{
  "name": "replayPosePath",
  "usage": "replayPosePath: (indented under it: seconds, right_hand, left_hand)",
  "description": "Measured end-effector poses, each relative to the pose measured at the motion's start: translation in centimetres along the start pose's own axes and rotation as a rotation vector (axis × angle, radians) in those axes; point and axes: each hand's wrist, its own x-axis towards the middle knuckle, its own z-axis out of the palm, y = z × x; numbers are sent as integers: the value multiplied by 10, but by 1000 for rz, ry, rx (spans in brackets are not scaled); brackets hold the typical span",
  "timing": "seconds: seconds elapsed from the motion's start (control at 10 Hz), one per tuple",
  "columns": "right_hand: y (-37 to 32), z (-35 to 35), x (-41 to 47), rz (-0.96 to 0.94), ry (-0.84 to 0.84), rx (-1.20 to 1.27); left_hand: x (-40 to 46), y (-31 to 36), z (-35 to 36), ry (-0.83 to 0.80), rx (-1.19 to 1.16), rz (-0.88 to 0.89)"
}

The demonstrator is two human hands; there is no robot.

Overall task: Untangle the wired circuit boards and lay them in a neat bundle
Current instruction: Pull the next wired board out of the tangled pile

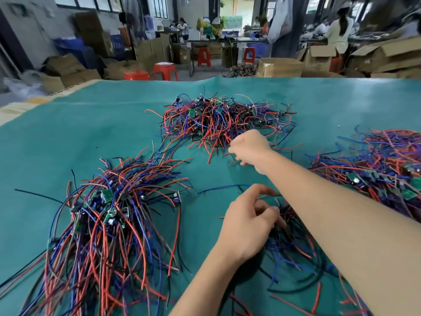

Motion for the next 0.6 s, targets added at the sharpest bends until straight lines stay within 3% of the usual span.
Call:
replayPosePath:
  seconds: [0.2, 0.4, 0.5, 0.6]
  right_hand:
    - [14, -28, -13, 90, 121, 313]
    - [37, -55, -54, 71, 150, 517]
    - [46, -62, -93, 5, 133, 602]
    - [53, -60, -137, -98, 4, 540]
  left_hand:
    - [-1, 9, 3, -26, 20, 25]
    - [-1, 17, 2, 129, -145, -42]
    - [1, 21, 1, 200, -233, -68]
    - [-1, 26, -1, 230, -336, -92]
